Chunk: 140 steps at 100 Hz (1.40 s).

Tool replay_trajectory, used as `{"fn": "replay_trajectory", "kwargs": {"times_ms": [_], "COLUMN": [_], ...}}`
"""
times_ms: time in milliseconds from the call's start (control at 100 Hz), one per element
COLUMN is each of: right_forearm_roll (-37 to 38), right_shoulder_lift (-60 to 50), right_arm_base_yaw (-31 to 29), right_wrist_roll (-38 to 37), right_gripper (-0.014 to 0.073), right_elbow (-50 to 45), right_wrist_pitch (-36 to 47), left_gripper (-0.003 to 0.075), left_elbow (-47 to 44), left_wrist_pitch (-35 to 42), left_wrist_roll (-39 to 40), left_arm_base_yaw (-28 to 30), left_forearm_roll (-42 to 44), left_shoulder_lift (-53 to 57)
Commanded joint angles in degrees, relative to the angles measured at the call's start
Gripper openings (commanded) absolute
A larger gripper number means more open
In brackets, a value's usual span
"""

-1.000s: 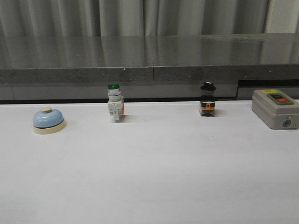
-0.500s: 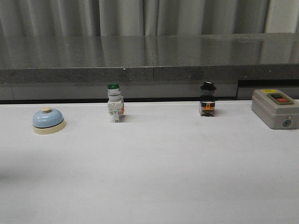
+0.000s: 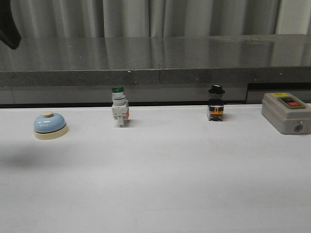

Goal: Place and press bell with both arms
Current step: 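Lower the left gripper onto the blue bell and grasp its dome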

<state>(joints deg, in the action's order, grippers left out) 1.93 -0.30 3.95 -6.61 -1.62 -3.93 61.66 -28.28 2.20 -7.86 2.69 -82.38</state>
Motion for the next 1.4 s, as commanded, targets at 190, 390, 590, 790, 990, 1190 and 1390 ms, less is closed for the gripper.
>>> {"fn": "replay_trajectory", "kwargs": {"times_ms": [190,390,590,790,990,1190,1390], "right_forearm_roll": [0.0,0.0,0.0,0.0,0.0,0.0,0.0], "right_shoulder_lift": [0.5,0.5,0.5,0.5,0.5,0.5,0.5], "right_arm_base_yaw": [-0.4,-0.4,-0.4,-0.4,-0.4,-0.4,-0.4], "right_wrist_roll": [0.2,0.2,0.2,0.2,0.2,0.2,0.2], "right_gripper": [-0.006,-0.006,-0.006,-0.006,-0.006,-0.006,-0.006], "right_elbow": [0.9,0.9,0.9,0.9,0.9,0.9,0.9], "right_wrist_pitch": [5.0,5.0,5.0,5.0,5.0,5.0,5.0], "left_gripper": [0.0638,0.0638,0.0638,0.0638,0.0637,0.047,0.0131], "left_elbow": [7.5,12.3,14.6,15.2,15.3,15.3,15.3], "left_wrist_pitch": [2.9,2.1,1.7,1.9,2.0,2.0,1.5], "left_wrist_roll": [0.3,0.3,0.3,0.3,0.3,0.3,0.3], "left_arm_base_yaw": [-3.9,-4.3,-4.3,-4.3,-4.3,-4.3,-4.3], "left_forearm_roll": [0.4,0.6,0.6,0.6,0.6,0.6,0.6], "left_shoulder_lift": [-8.6,-17.6,-23.5,-27.7,-30.4,-31.1,-30.8]}}
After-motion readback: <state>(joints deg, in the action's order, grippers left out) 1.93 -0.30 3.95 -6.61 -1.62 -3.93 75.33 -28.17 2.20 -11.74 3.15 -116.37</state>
